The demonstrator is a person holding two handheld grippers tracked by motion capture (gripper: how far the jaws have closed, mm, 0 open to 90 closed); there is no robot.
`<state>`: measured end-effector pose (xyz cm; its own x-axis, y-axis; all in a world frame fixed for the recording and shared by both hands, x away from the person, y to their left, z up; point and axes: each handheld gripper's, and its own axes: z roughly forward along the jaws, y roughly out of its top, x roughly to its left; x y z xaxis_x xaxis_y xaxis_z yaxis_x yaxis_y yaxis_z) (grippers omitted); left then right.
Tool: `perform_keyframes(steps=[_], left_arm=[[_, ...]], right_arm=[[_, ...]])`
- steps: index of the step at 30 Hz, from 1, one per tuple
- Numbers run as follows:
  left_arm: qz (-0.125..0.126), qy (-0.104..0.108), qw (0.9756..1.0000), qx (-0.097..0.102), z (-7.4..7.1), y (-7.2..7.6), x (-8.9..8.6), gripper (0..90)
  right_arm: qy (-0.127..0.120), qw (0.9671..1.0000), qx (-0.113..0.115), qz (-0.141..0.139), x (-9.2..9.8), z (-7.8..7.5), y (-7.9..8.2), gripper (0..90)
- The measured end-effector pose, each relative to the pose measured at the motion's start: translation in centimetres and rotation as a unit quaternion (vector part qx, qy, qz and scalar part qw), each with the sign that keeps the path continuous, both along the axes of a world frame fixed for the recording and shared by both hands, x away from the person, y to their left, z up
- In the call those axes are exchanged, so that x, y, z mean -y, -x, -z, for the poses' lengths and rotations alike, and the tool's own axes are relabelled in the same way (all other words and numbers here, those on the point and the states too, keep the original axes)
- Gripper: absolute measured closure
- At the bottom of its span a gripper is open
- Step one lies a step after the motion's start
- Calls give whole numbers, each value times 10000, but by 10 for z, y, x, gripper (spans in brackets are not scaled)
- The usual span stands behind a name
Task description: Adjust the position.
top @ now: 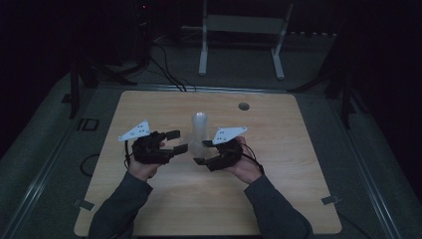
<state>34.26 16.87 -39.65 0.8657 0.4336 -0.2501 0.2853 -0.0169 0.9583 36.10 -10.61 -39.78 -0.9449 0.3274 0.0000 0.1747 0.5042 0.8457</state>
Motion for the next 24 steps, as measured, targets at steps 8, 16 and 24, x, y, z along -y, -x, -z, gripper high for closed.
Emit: perform_keyframes(steps=[8,16,24], left_arm=[[-18,-260,9997,33,1,0,1,291],[-8,-449,9990,63,1,1,2,291],[39,-567,9984,67,1,1,2,292]], right_arm=[[255,9997,56,-14,4,-4,-2,333],[597,9981,157,-56,7,-5,-1,332],[868,9960,198,-118,9,-8,-1,333]])
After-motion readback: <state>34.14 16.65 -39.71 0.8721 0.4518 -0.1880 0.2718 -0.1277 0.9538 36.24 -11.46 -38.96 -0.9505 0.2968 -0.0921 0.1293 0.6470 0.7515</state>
